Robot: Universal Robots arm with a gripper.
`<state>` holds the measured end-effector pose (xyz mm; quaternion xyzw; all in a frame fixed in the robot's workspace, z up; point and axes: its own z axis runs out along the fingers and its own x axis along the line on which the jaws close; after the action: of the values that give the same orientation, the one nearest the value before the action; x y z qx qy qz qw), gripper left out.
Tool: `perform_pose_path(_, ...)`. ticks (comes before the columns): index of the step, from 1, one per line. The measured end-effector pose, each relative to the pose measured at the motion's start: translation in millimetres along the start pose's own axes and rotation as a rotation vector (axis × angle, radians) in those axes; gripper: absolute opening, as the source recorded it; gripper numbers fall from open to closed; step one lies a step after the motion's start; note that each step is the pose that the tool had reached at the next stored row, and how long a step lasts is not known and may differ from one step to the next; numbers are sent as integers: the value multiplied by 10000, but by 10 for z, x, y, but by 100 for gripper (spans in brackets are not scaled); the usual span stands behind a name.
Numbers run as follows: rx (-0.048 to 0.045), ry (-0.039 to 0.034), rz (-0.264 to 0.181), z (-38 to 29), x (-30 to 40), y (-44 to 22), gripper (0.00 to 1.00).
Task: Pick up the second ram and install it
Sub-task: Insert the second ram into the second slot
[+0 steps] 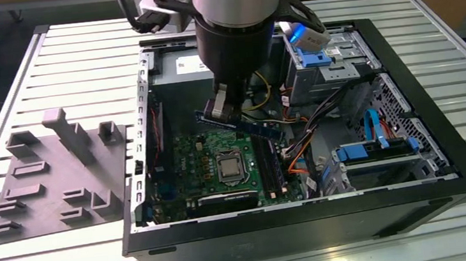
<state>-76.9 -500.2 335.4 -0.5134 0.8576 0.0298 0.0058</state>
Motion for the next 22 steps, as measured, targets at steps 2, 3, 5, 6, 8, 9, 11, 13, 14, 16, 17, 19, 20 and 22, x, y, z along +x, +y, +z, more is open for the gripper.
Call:
perform_pose_path(2,10,-11,242,0,0,0,11)
perform_pose_path(3,15,-16,363,0,0,0,11)
perform_pose_path(5,25,-27,615,0,0,0,11)
perform_pose_path(6,30,-33,734,1,0,0,11)
perform_pose_path(8,39,-43,962,1,0,0,11)
perform_pose_path(9,43,-47,1058,1,0,0,11)
perform_pose_path(11,48,-54,1193,1,0,0,11)
perform_pose_path(13,52,-58,1287,1,0,0,11)
perform_pose_path(14,54,-60,1341,1,0,0,11)
perform_pose_path(16,58,-66,1442,1,0,0,11)
perform_pose_path(17,61,-68,1496,1,0,0,11)
perform_pose_path(19,65,-73,1610,1,0,0,11)
perform_pose_path(20,68,-76,1682,1,0,0,11)
perform_pose_path(22,74,-83,1839,1,0,0,11)
